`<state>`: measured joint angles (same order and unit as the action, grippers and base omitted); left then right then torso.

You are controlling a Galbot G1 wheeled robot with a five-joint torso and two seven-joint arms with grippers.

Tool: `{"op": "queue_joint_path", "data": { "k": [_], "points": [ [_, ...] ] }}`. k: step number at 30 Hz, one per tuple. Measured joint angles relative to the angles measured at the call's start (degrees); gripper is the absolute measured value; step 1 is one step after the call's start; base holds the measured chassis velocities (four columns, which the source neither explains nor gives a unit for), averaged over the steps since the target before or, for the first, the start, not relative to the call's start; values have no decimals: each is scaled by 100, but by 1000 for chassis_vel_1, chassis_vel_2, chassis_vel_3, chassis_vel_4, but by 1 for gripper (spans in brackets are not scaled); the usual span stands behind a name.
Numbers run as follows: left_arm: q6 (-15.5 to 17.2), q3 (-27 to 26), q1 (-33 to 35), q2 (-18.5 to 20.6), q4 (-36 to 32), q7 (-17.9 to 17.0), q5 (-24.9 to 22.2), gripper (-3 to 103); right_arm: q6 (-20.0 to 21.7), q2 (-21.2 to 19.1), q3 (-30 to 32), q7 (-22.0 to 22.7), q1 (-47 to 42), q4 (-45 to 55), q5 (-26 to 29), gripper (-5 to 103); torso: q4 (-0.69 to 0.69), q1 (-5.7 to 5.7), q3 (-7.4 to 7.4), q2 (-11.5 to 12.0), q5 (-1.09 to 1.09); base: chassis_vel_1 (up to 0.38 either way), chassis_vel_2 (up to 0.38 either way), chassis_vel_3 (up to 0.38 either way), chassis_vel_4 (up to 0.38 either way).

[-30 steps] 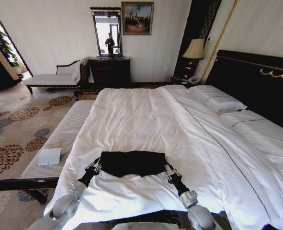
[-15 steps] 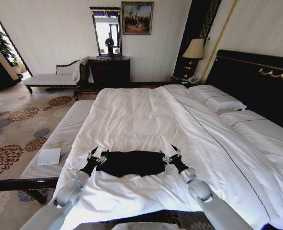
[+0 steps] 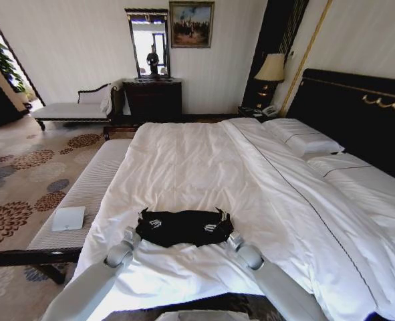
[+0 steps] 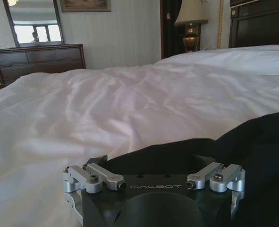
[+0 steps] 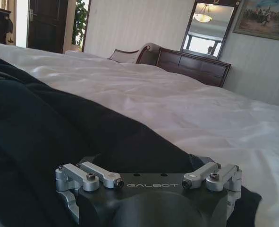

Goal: Fold the clothes on the bed.

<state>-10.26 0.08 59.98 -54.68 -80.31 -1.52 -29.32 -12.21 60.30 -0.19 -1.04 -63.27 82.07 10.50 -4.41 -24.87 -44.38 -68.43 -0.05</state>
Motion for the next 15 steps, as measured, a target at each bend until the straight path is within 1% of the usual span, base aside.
{"op": "queue_joint_path", "data": {
  "k": [3,5,6,9,13,15],
  "points": [
    [-57,-123,-8,-77,248,51,77,100,-71,-26,90,-26,-108,-86,-53,100,-1,0,0,0,1,0,0,0,0],
    [-112,-254,-65,-133,569,121,110,100,-159,-81,222,-38,-241,-180,-120,100,-1,0,1,-1,1,0,0,0,0],
    [-112,-254,-65,-133,569,121,110,100,-159,-81,222,-38,-241,-180,-120,100,-1,0,1,-1,1,0,0,0,0],
    [-162,-355,-138,-152,848,155,119,100,-235,-129,353,-45,-341,-288,-158,100,-2,1,1,-2,0,0,0,0,0],
    [-169,-455,-112,-142,829,148,87,100,-270,-168,475,-41,-404,-308,-155,100,0,1,1,-2,1,0,0,0,0],
    [-137,-573,20,-77,456,53,-54,100,-226,-229,613,8,-564,-84,50,100,3,0,-1,-1,2,0,0,0,0]
  ]
}}
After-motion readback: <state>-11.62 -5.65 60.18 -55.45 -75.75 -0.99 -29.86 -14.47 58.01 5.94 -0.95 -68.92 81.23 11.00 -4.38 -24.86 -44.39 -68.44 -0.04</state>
